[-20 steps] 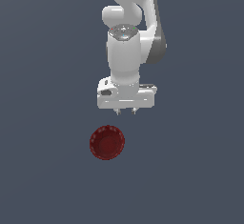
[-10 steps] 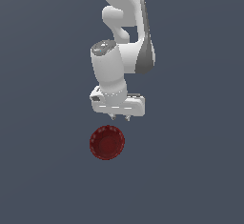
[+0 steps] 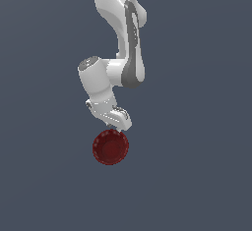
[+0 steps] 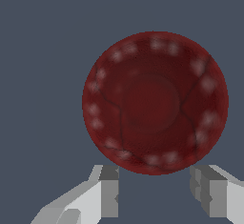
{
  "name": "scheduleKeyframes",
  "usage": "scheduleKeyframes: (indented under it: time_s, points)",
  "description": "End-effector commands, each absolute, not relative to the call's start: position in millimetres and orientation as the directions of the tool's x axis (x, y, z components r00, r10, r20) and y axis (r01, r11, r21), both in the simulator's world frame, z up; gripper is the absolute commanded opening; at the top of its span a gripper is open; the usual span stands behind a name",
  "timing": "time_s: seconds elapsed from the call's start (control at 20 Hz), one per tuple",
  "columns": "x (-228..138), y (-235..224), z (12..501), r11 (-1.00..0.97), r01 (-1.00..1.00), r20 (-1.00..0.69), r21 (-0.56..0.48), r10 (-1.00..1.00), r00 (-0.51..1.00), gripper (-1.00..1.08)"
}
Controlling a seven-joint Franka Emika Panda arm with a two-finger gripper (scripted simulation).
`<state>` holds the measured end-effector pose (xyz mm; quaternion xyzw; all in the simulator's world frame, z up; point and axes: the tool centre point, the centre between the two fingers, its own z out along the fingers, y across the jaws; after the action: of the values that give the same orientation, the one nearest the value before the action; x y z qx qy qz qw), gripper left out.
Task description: Pick up the object and move it to a goal position.
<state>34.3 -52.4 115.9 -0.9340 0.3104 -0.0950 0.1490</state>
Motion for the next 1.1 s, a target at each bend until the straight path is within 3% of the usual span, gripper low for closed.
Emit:
scheduleKeyframes:
  time_s: [0.0, 0.55, 1.05]
  points:
    - [32, -65, 104, -0.696, -0.620, 0.066, -0.362, -0.683, 0.727, 0.28]
    - [18, -101, 73, -0.493, -0.772, 0.011, -0.401, -0.846, 0.534, 0.28]
    - [18, -103, 66, -0.473, -0.783, 0.006, -0.402, -0.857, 0.515, 0.28]
